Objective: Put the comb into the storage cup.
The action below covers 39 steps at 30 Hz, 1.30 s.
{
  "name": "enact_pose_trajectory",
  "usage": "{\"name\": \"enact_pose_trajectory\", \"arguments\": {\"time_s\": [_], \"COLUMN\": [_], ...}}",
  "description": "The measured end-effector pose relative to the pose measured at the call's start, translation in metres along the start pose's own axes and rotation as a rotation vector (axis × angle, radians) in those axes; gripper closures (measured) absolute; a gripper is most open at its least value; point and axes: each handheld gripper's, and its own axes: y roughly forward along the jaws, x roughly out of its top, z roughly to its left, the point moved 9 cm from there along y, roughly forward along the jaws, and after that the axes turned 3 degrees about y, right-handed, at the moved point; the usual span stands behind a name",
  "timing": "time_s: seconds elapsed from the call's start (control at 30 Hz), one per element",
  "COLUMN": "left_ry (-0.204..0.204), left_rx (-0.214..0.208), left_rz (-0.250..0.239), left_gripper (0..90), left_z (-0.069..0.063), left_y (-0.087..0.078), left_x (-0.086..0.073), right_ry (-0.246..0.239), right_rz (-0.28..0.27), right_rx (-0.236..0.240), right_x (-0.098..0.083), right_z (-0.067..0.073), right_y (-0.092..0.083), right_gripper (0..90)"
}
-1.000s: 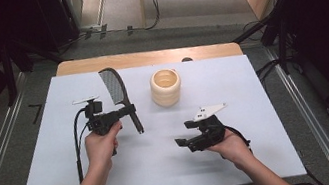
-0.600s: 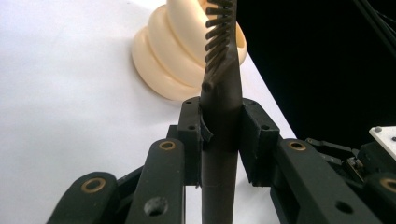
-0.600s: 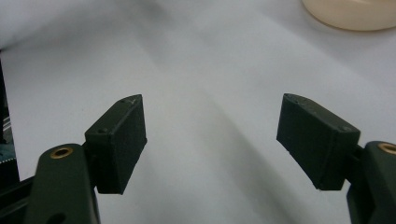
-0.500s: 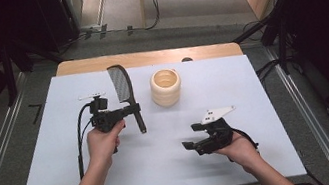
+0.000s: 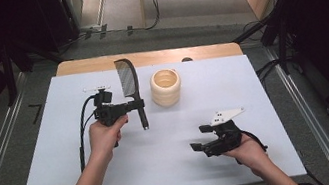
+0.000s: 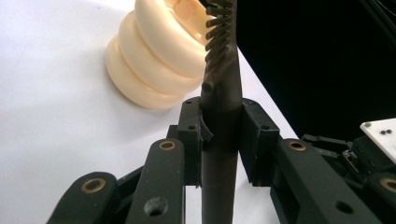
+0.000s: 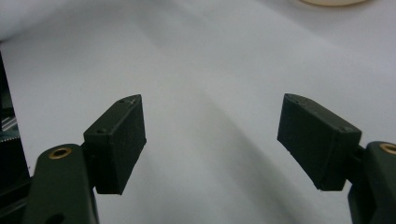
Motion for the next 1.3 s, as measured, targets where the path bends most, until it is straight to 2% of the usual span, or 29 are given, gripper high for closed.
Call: {"name": "enact_pose_trajectory", "arguments": {"time_s": [0.07, 0.63, 0.73, 1.3], "left_ry": [-0.004, 0.052, 0.056, 0.094], "left_rx": [-0.011, -0.036, -0.045, -0.046], "left_rz": [0.003, 0.039, 0.031, 0.044], "left_gripper": [72.9, 72.9, 72.9, 72.9], "left_z": [-0.001, -0.009, -0.011, -0.018], "left_y": [0.002, 0.012, 0.014, 0.026], "left_x": [0.002, 0.021, 0.028, 0.056], "right_ry": [0.001, 0.022, 0.025, 0.042], "right_rz": [0.004, 0.018, 0.019, 0.021], "right_rx": [-0.002, -0.008, -0.011, -0.006], "right_x": [-0.002, -0.016, -0.018, -0.019], "right_z": [-0.001, -0.006, -0.007, -0.007], "right_y": [-0.002, -0.011, -0.013, -0.013], "right_gripper": [21.6, 21.6, 21.6, 21.6]}}
